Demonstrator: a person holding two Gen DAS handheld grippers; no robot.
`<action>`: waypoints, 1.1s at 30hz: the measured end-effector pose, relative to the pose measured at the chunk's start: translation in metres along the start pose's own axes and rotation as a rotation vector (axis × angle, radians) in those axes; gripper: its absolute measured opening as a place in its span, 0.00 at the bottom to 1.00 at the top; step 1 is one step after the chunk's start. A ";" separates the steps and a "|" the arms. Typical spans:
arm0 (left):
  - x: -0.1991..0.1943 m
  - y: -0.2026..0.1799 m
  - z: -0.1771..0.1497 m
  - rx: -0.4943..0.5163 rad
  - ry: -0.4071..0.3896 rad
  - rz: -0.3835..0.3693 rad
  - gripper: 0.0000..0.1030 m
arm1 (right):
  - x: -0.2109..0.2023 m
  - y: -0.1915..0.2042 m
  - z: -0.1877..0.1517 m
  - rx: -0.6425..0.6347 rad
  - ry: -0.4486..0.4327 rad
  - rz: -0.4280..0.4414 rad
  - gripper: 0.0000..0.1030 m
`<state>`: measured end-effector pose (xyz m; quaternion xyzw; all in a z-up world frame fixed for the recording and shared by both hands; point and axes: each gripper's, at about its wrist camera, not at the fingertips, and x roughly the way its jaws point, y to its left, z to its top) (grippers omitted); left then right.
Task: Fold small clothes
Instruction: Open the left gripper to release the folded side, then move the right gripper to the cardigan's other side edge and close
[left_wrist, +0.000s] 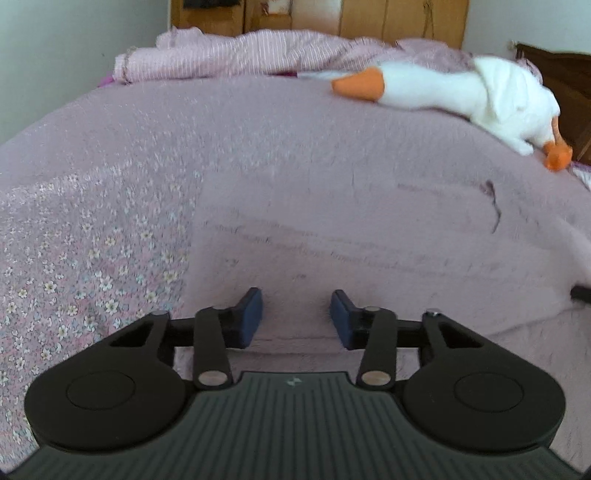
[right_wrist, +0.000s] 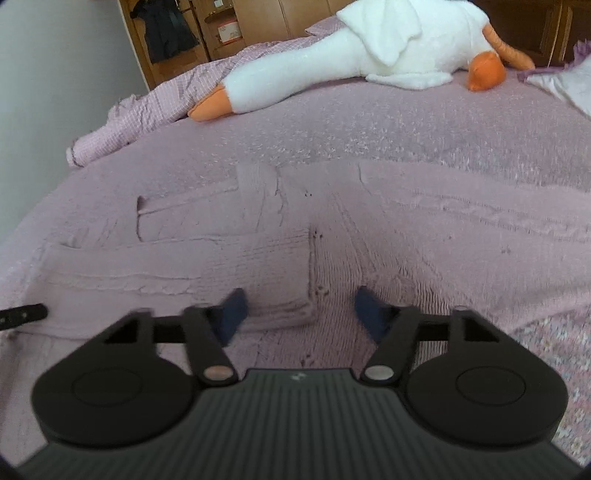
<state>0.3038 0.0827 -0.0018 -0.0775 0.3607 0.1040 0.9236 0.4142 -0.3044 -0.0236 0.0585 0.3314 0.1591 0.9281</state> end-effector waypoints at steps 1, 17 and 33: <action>0.000 0.001 -0.001 0.015 -0.001 -0.002 0.41 | 0.000 0.003 0.001 -0.020 0.002 -0.002 0.25; -0.012 -0.037 0.003 0.154 0.041 0.079 0.59 | -0.029 -0.019 -0.001 -0.052 0.006 0.003 0.40; -0.043 -0.183 -0.024 0.238 -0.074 -0.096 0.79 | -0.136 -0.209 -0.041 0.326 -0.171 -0.159 0.67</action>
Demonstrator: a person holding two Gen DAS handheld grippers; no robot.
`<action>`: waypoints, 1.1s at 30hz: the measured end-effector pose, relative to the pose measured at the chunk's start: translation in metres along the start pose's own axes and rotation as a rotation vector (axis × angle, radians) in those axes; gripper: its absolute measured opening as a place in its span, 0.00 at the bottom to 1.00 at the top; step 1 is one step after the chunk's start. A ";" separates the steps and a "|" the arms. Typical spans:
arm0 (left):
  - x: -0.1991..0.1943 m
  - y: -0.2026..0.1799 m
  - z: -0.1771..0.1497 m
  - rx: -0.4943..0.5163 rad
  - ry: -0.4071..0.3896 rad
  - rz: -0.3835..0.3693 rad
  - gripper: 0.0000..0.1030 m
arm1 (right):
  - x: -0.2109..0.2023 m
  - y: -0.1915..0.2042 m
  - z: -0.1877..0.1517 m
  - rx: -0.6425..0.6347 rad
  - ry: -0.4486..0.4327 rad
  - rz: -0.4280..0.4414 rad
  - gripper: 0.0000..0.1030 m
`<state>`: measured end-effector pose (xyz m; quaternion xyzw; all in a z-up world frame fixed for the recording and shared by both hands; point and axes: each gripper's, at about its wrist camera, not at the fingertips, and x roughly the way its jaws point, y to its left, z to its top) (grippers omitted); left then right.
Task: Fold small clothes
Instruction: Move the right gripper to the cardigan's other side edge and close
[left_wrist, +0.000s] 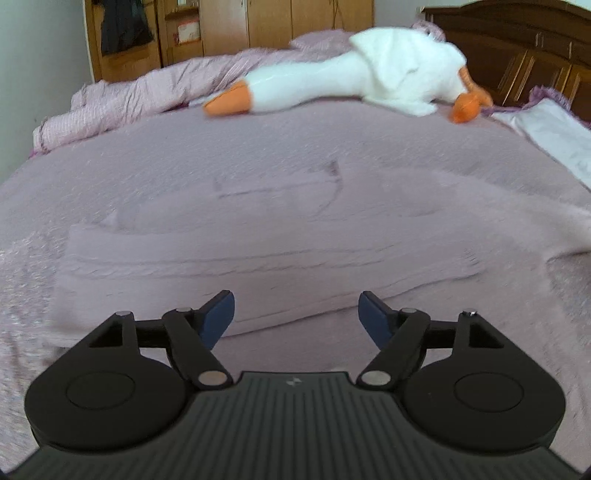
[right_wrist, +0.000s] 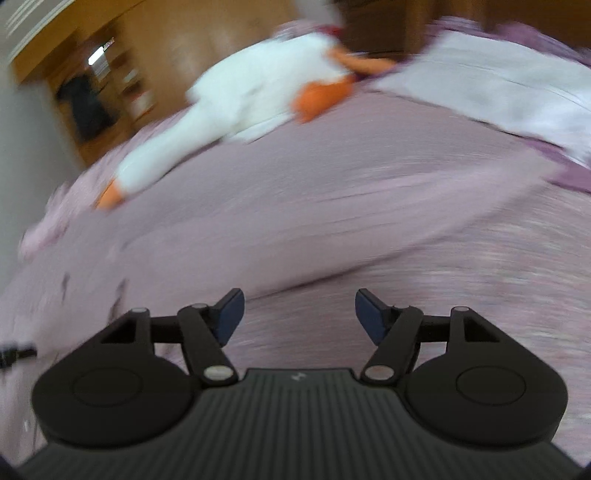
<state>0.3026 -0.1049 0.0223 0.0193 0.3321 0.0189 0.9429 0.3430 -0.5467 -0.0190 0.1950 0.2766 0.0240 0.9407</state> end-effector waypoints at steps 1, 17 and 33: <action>-0.001 -0.009 -0.001 0.002 -0.023 0.008 0.82 | -0.005 -0.017 0.002 0.051 -0.016 -0.014 0.67; 0.007 -0.071 0.000 0.053 -0.090 -0.050 0.84 | 0.028 -0.166 0.049 0.401 -0.154 -0.053 0.65; 0.004 -0.042 0.010 0.010 -0.091 -0.012 0.87 | 0.073 -0.205 0.065 0.527 -0.235 -0.024 0.10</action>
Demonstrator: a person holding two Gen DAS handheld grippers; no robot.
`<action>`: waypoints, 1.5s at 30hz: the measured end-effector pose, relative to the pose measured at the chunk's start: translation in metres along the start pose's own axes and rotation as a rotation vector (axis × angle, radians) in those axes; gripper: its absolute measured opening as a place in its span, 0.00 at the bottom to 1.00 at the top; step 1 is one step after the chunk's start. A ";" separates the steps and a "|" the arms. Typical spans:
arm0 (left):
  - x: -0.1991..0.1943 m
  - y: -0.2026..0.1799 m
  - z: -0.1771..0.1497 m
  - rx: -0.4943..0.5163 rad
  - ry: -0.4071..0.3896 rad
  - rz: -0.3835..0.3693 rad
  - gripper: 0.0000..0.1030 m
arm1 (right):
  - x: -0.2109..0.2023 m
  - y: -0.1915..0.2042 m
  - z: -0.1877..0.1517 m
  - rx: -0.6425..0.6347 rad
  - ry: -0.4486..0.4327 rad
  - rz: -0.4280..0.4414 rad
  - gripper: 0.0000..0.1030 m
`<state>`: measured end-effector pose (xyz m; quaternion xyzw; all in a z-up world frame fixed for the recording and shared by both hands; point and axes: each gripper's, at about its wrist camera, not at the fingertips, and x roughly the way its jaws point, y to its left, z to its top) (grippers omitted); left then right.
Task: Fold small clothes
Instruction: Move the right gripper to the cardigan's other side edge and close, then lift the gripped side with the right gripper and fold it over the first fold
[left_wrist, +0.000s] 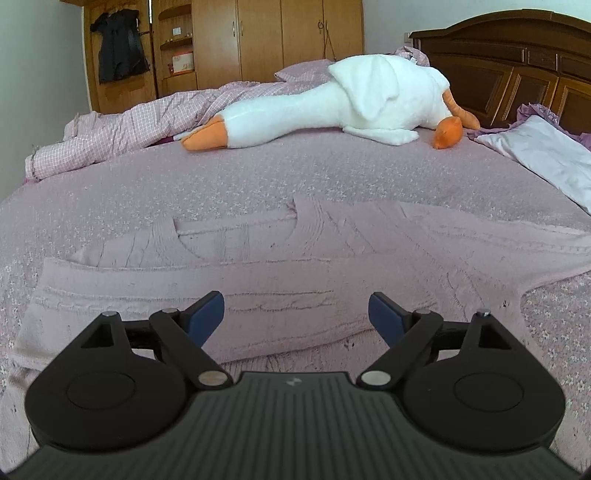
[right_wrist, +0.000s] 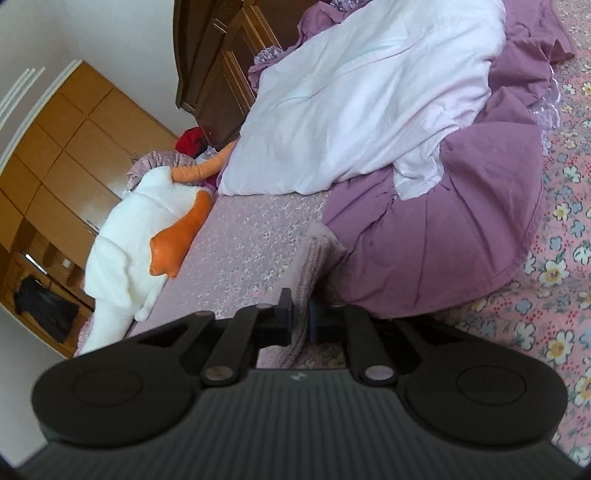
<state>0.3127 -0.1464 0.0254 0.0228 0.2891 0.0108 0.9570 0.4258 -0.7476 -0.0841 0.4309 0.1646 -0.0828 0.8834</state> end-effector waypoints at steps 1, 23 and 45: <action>0.000 0.000 -0.001 -0.001 -0.001 -0.002 0.87 | 0.000 -0.001 0.000 0.006 -0.003 0.004 0.10; 0.003 0.003 -0.001 0.000 0.013 0.000 0.87 | 0.006 0.012 0.000 0.007 -0.074 0.044 0.47; -0.002 0.031 -0.003 -0.047 0.022 0.035 0.87 | -0.005 0.062 -0.013 -0.209 -0.128 0.069 0.09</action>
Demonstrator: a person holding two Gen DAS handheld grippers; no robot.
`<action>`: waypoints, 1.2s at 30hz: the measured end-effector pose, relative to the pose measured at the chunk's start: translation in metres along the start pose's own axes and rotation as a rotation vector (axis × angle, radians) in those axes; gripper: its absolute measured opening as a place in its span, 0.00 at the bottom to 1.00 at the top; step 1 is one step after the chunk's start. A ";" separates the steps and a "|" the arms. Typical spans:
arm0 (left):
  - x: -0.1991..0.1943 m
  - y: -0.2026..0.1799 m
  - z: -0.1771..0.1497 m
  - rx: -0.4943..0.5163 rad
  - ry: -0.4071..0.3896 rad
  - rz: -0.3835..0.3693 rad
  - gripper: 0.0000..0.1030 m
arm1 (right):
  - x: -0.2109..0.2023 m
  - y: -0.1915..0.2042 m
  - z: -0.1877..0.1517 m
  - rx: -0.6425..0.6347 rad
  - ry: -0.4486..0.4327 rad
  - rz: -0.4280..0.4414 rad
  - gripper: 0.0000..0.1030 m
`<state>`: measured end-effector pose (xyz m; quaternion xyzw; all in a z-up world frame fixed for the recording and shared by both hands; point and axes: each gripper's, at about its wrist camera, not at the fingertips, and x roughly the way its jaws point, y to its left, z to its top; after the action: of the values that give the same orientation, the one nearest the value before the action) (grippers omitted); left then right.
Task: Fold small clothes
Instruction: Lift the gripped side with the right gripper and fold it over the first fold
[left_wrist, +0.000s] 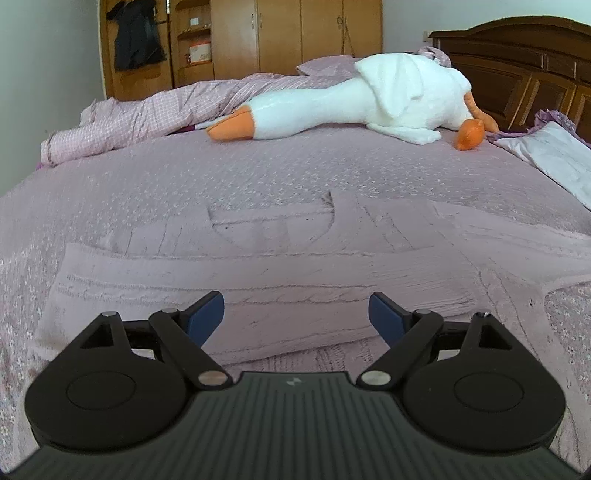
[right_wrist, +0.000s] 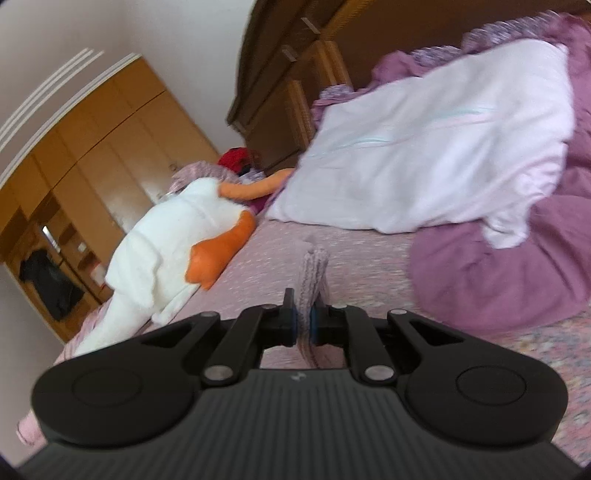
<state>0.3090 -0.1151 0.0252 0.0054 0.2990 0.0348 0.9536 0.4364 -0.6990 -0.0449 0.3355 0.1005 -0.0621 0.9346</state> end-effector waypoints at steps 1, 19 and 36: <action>-0.001 0.001 0.000 -0.003 -0.002 0.001 0.87 | 0.001 0.007 -0.001 -0.020 0.001 0.005 0.09; -0.016 0.056 0.000 -0.039 -0.029 0.076 0.87 | -0.010 0.127 -0.043 -0.300 -0.003 0.043 0.09; -0.031 0.131 -0.013 -0.037 -0.048 0.070 0.87 | -0.035 0.274 -0.117 -0.459 0.007 0.200 0.09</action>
<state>0.2680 0.0132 0.0361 -0.0009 0.2749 0.0735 0.9587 0.4357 -0.4121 0.0428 0.1231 0.0817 0.0563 0.9874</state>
